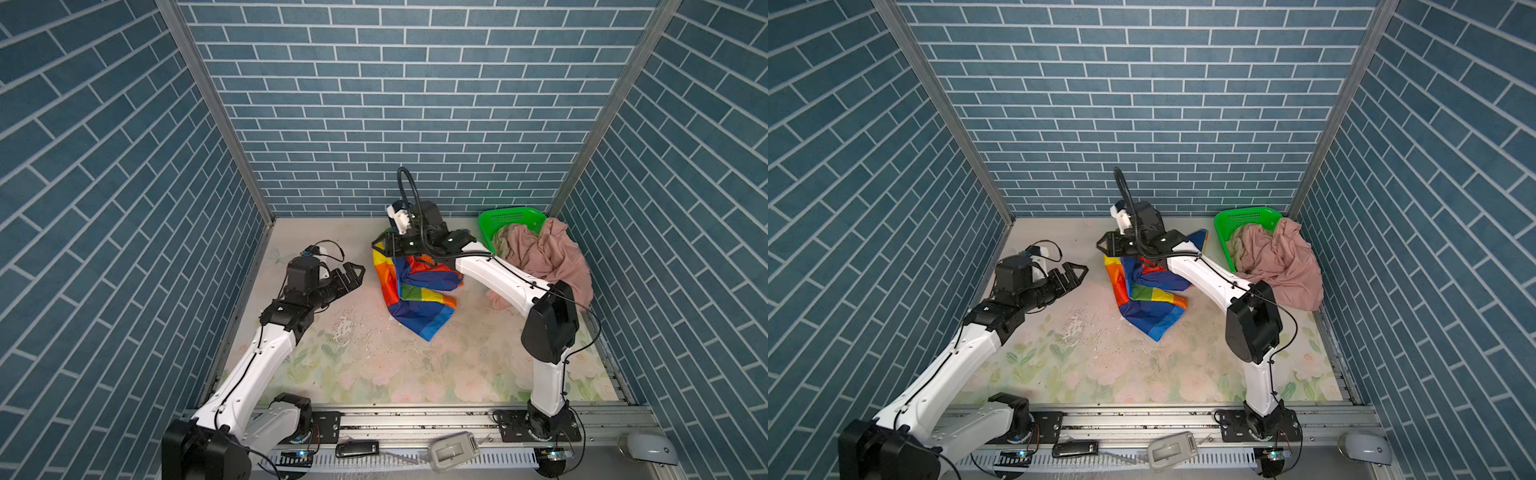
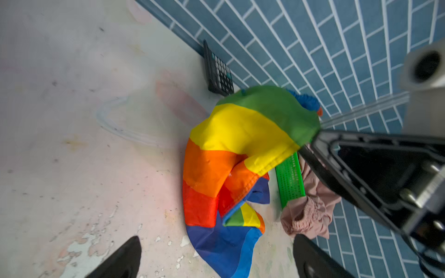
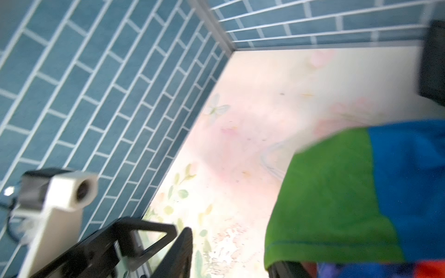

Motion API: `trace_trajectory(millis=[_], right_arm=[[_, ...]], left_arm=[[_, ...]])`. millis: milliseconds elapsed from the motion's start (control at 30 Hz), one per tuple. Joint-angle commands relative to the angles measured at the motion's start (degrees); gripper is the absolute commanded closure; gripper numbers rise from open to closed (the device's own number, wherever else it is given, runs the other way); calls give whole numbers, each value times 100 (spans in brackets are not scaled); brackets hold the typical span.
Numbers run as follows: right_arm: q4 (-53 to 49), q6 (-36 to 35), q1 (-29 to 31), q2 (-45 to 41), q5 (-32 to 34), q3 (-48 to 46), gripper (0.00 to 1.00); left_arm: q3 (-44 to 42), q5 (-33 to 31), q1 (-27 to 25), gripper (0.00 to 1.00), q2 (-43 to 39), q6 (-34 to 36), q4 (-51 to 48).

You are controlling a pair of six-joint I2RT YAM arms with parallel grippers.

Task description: Fold and stack the shorts

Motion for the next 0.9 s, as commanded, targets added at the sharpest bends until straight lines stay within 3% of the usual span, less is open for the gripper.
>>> trace_trajectory(millis=[0,233,400,600,767,833,867], right_arm=[[-496,-184,-55,-231,-369,-412,35],[-29,-90,-771,-2260,151,-3302,2],[95,156,-1155,-3191,799,-4920,1],[884,601,-1705,-3181,845,-6178,1],[1303,572,-1730,-2526,742,-6068,11],[1441,566,-1738,-2261,789,-5908,24],[1514,569,-1745,-2104,781,-5775,39]], left_arm=[[22,168,497,0,-468,97,-516],[-194,671,548,0,-320,-33,-191],[-323,662,396,0,-175,-201,152],[-185,464,-47,0,29,-192,216],[-118,388,-316,0,173,-201,240],[-109,353,-398,0,223,-204,266],[-118,326,-433,0,253,-212,275]])
